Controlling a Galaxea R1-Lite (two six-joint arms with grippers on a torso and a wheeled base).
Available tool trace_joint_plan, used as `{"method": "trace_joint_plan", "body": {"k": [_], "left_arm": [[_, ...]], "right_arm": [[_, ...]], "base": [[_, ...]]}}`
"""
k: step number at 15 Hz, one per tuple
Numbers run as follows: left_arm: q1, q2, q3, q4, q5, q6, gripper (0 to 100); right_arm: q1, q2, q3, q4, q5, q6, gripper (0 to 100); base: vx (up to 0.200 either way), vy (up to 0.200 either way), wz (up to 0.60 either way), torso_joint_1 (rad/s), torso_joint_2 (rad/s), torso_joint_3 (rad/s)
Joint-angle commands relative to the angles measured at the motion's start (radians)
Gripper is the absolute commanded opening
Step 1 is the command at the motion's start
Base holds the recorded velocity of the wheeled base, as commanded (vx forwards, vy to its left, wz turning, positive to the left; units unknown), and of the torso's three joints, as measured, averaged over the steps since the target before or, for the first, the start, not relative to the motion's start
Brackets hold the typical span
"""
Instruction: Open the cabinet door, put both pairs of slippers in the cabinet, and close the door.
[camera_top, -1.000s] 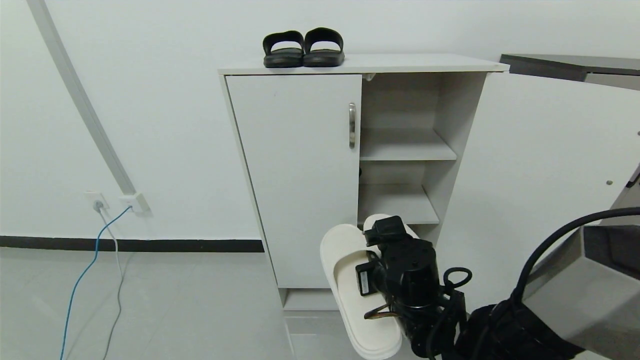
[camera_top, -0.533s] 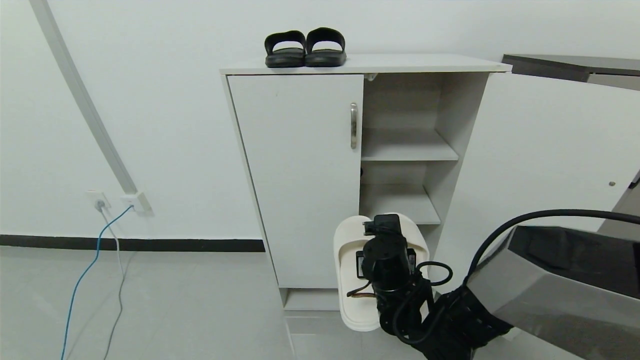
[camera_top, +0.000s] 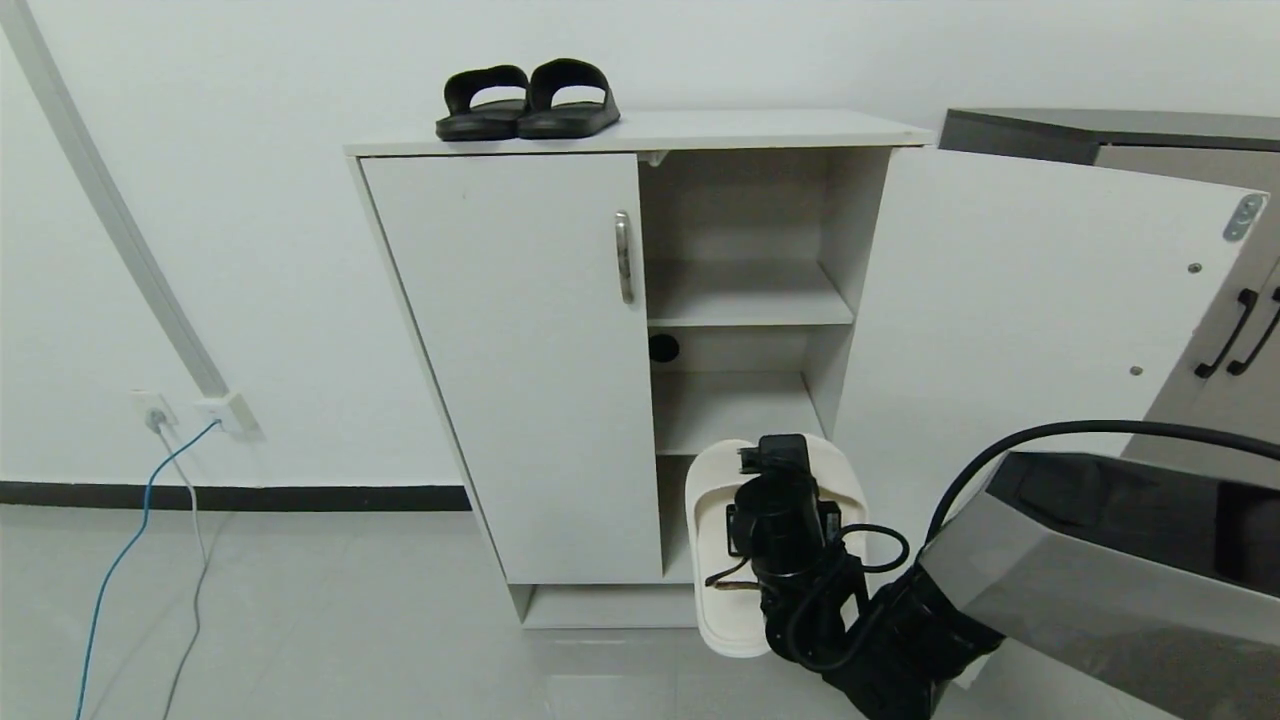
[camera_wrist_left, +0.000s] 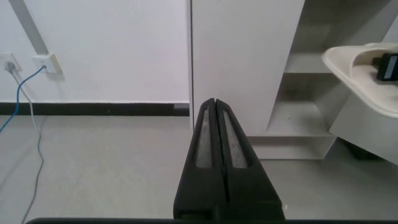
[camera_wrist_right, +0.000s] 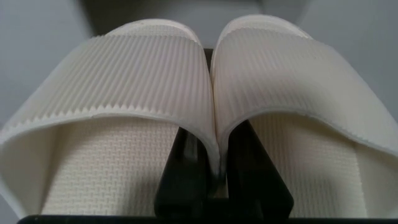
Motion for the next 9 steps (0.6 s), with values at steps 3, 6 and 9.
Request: {"method": "trace_joint_plan", "body": {"k": [3,6,9], "left_arm": [[0.000,0.002,0.000,0.000,0.001,0.000,0],[0.001,0.002,0.000,0.000,0.001,0.000,0],[0.000,0.002,0.000,0.000,0.001,0.000,0]], "right_arm": [[-0.006,0.005,0.002,0.000,0.002,0.000,0],[-0.019,0.036,-0.004,-0.005,0.020,0.000,0],[-0.023,0.062,-0.023,-0.014,0.061,0.000,0]], "base": [[0.000,0.000,0.00,0.000,0.00,0.000],[0.000,0.000,0.00,0.000,0.00,0.000],[0.000,0.000,0.00,0.000,0.00,0.000]]}}
